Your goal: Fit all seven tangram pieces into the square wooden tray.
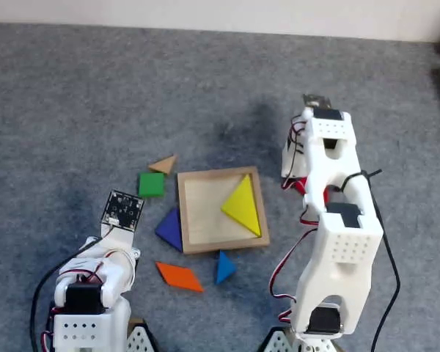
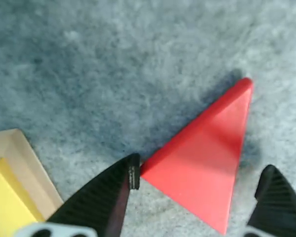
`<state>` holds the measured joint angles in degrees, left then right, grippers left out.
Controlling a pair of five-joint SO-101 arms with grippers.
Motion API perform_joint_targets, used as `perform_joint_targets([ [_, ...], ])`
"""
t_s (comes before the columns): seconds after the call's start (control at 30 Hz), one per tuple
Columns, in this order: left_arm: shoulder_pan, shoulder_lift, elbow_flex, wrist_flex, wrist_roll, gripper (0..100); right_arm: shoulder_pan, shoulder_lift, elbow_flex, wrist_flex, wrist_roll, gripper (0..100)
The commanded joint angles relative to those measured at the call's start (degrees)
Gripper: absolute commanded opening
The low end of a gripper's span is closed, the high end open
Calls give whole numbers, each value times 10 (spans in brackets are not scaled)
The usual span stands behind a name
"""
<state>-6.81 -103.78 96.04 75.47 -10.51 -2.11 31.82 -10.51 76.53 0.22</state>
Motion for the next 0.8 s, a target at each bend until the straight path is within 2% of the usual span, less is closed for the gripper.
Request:
perform_joint_targets([
  [0.0, -7, -7, 11, 2, 6, 5, 7, -11, -30, 4, -6, 344],
  [0.1, -7, -7, 11, 2, 6, 5, 7, -11, -29, 4, -6, 334],
  [0.3, -7, -7, 11, 2, 6, 5, 8, -11, -29, 4, -6, 220],
  [0.77, -7, -7, 11, 2, 6, 5, 5, -46, -66, 36, -1, 213],
])
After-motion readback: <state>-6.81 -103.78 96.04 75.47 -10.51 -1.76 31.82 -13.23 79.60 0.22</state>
